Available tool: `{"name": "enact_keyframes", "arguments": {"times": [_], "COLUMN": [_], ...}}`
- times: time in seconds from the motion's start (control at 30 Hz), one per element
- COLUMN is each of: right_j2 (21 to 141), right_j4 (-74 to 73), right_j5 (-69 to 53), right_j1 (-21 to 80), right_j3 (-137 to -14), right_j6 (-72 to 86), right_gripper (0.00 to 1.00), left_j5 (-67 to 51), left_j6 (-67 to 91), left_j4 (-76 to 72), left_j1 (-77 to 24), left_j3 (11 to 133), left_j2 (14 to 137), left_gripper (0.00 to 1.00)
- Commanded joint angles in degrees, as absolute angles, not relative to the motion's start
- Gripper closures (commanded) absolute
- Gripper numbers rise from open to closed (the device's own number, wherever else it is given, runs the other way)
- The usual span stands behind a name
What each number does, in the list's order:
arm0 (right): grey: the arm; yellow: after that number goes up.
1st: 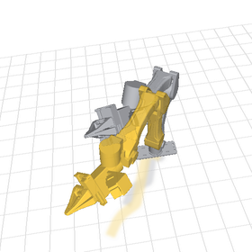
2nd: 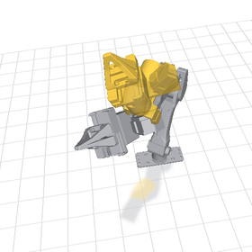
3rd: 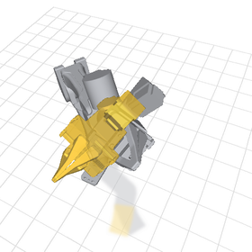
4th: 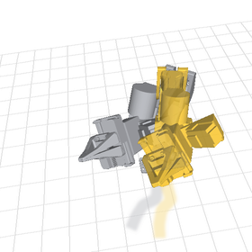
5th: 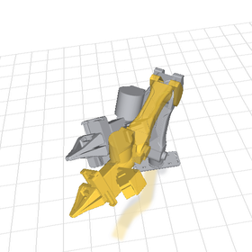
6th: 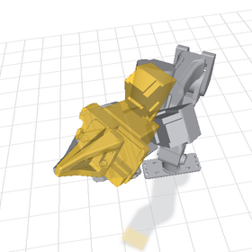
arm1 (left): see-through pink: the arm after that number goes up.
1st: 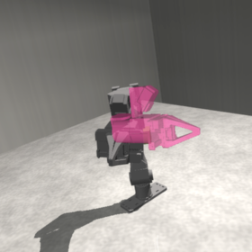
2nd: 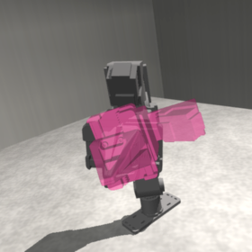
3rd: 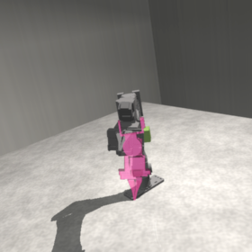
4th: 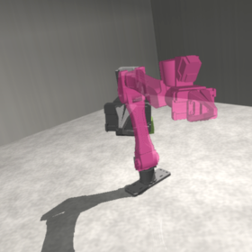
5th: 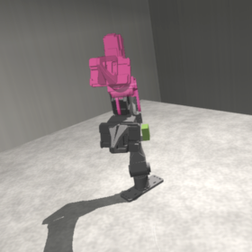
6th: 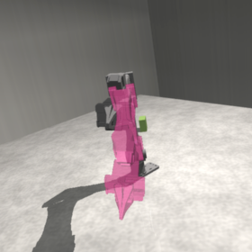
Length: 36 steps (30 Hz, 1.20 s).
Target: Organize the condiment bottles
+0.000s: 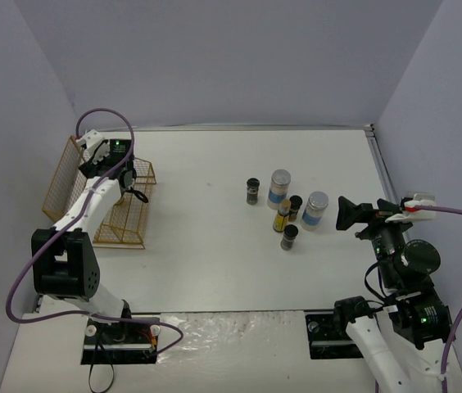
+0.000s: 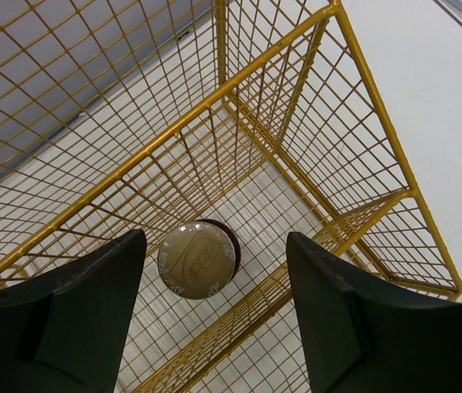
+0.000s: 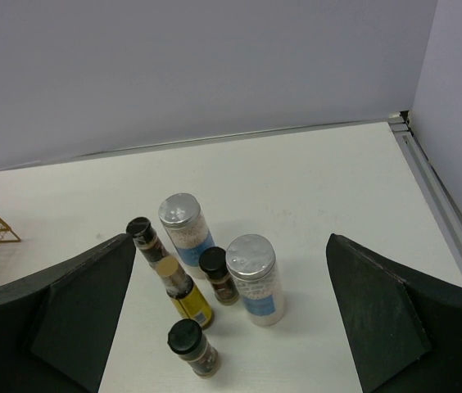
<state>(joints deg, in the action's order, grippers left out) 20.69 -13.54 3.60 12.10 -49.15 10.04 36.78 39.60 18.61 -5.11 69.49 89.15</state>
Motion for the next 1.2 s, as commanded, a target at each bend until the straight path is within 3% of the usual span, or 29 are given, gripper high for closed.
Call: {"name": "enact_keyframes", "arguments": {"times": [0.0,0.17,0.27,0.4,0.63,0.77,0.9,1.17], "right_j2": [21.0,21.18,21.28,21.43,22.67,23.81,24.69,24.26], "right_j4": [-8.79,-8.87,-8.89,-8.96,-8.88,-8.96,-8.96,-9.05], "right_j5": [3.52,3.43,3.33,3.17,2.82,2.46,2.12,1.59], "right_j1": [12.57,12.57,12.57,12.57,12.57,12.57,12.57,12.57], "right_j3": [-49.22,-49.65,-50.12,-50.75,-51.09,-51.59,-52.03,-51.6], "right_j6": [9.84,9.85,9.76,9.76,9.76,9.76,9.75,9.93], "right_gripper": [0.0,0.0,0.0,0.0,0.0,0.0,0.0,0.0], "left_j5": [33.89,28.31,22.78,13.3,-15.66,-14.3,-13.97,-13.1], "left_j6": [39.91,38.87,37.07,31.99,23.06,18.2,19.49,14.8], "left_j4": [19.04,23.5,24.4,24.96,20.64,17.22,2.14,-9.18], "left_j1": [-4.66,-4.66,-4.67,-4.75,-9.09,-23.9,-34.5,-47.49], "left_j3": [73.19,75.63,75.92,75.45,71.24,70.51,66.83,75.83], "left_j2": [85.55,82.84,79.39,74.92,69.61,70.61,74.59,89.95], "left_gripper": [0.25,0.08,0.03,0.03,0.03,0.03,0.03,0.03]}}
